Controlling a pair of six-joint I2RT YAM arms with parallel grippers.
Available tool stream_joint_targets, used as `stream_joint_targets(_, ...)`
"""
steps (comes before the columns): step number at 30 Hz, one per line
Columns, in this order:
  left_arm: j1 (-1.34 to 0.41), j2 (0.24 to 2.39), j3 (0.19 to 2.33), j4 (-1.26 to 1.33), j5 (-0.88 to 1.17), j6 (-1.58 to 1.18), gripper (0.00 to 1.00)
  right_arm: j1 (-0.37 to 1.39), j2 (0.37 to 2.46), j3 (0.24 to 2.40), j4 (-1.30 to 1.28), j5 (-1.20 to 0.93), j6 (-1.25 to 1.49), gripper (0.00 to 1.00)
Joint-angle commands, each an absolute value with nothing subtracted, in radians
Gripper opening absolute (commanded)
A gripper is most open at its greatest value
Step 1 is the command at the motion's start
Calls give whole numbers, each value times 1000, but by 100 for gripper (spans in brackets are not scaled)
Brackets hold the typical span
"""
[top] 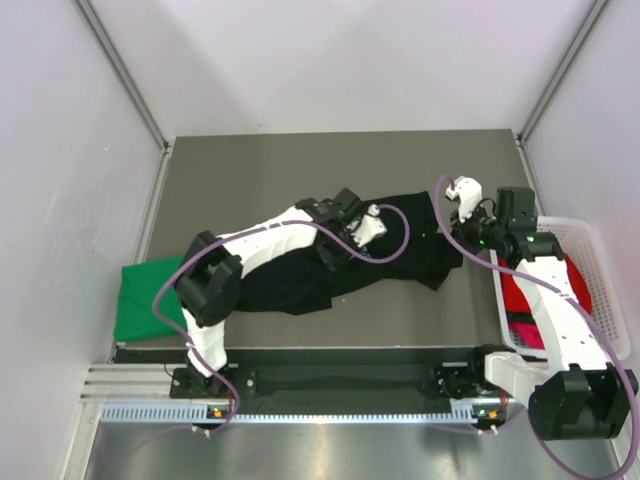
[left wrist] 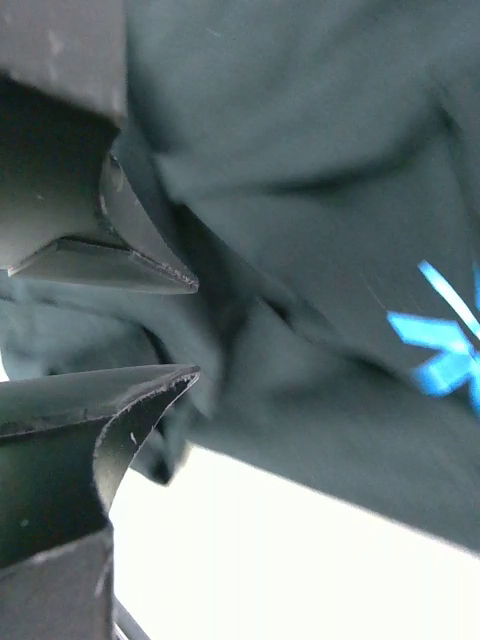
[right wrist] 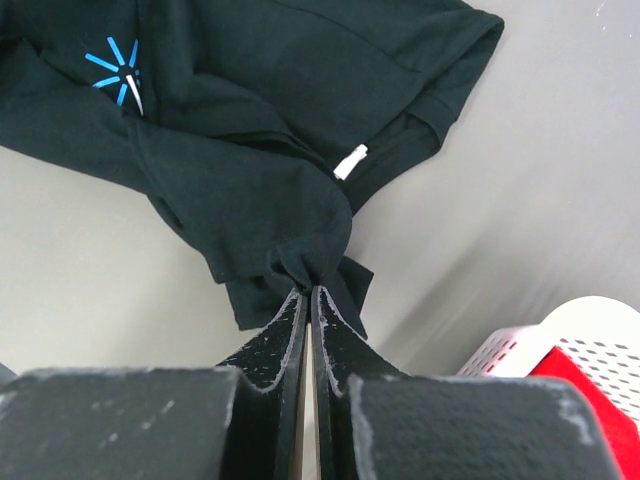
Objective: Fold and stack the t-shirts
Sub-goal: Flatten the tshirt out
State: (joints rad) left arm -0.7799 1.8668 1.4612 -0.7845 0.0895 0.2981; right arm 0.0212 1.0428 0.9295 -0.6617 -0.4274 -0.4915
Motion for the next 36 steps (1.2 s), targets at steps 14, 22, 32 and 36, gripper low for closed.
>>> stream_joint_targets(14, -983, 1931, 1457, -810, -287, 302, 36, 9, 1032, 920, -614, -429, -542, 0)
stream_joint_targets(22, -1022, 1925, 1430, -802, -359, 314, 44, 11, 1034, 922, -614, -425, -551, 0)
stream_joint_targets(32, -1068, 1945, 1416, -805, -371, 324, 52, 9, 1043, 925, -611, -437, -545, 0)
stream_joint_targets(36, -1068, 1971, 1422, -798, -396, 327, 53, 9, 1039, 917, -609, -436, -548, 0)
